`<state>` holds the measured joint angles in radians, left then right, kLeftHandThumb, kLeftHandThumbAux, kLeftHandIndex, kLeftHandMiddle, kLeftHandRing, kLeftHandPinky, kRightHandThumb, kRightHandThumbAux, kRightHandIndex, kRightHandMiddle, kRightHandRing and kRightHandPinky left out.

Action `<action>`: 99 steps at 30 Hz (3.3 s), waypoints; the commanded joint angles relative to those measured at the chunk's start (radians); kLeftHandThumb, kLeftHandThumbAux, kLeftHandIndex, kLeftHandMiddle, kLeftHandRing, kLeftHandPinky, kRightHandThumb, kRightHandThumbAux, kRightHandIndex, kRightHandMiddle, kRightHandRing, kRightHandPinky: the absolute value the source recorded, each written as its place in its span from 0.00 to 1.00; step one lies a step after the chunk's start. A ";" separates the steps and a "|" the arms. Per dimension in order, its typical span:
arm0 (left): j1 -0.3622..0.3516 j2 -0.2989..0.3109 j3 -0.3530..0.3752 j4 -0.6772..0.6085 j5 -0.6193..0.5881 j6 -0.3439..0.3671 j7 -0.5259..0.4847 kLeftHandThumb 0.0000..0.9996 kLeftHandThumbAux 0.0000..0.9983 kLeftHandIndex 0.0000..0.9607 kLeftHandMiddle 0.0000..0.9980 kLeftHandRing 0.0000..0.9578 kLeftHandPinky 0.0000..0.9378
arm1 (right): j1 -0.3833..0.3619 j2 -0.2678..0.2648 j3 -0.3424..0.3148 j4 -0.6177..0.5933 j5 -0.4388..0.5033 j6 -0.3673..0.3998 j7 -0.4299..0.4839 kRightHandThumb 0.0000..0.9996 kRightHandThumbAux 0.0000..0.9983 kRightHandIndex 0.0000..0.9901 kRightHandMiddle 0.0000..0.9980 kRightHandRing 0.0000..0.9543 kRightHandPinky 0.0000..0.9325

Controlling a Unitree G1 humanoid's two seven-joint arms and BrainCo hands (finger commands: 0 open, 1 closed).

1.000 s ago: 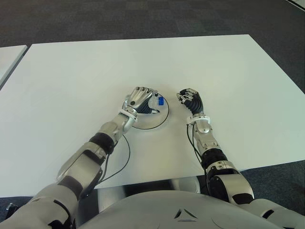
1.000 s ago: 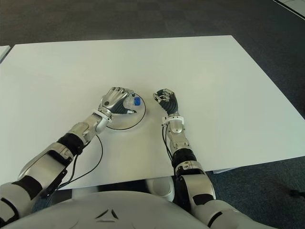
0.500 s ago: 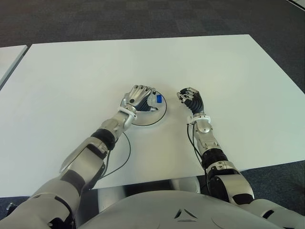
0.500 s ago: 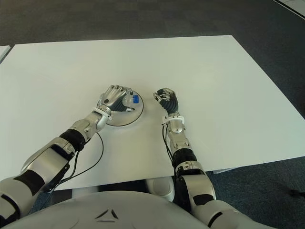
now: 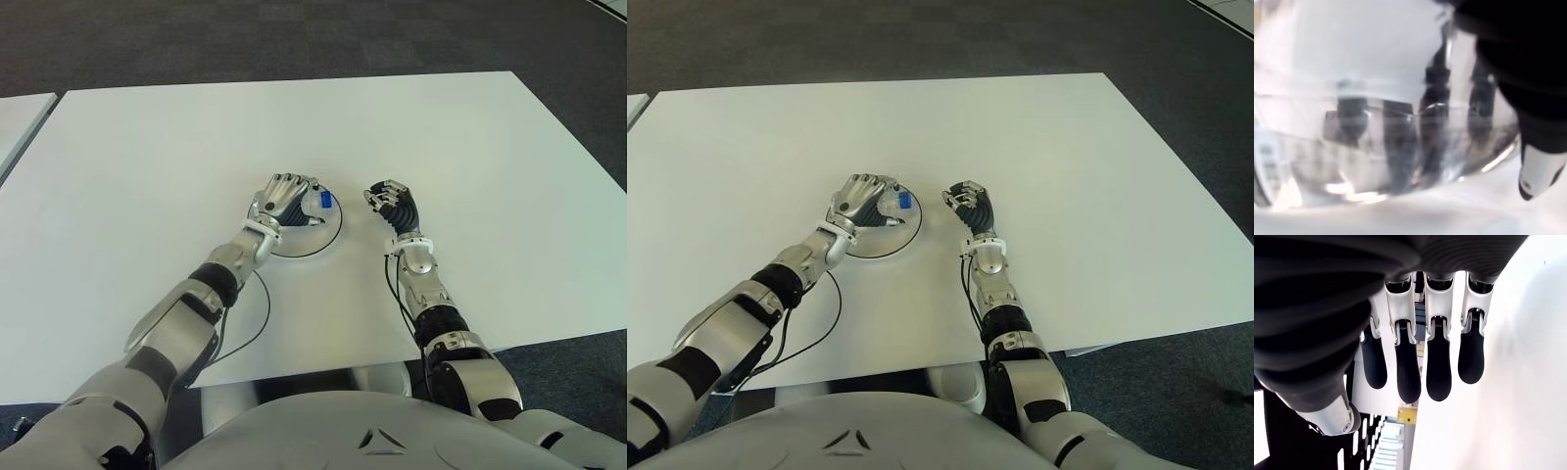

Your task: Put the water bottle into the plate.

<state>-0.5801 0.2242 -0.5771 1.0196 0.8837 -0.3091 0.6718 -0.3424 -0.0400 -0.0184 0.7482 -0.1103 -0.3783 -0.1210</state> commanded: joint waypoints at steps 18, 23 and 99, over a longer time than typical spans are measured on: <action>0.039 0.034 -0.051 -0.018 0.020 0.056 0.023 0.06 0.45 0.00 0.00 0.00 0.00 | 0.005 0.002 0.003 0.015 -0.001 0.012 -0.002 0.71 0.73 0.43 0.52 0.55 0.57; 0.043 0.043 -0.047 -0.015 0.014 0.016 0.064 0.03 0.42 0.00 0.00 0.00 0.00 | 0.004 0.002 0.002 0.017 0.000 0.015 -0.002 0.71 0.73 0.43 0.52 0.55 0.57; 0.560 -0.022 0.532 -0.556 -0.644 -0.249 -0.217 0.00 0.55 0.02 0.02 0.00 0.00 | 0.057 -0.004 -0.006 0.029 0.003 -0.112 -0.003 0.69 0.74 0.43 0.53 0.57 0.59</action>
<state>-0.0600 0.2169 -0.0767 0.4426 0.2526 -0.5533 0.4438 -0.3079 -0.0406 -0.0228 0.7577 -0.1048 -0.4605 -0.1127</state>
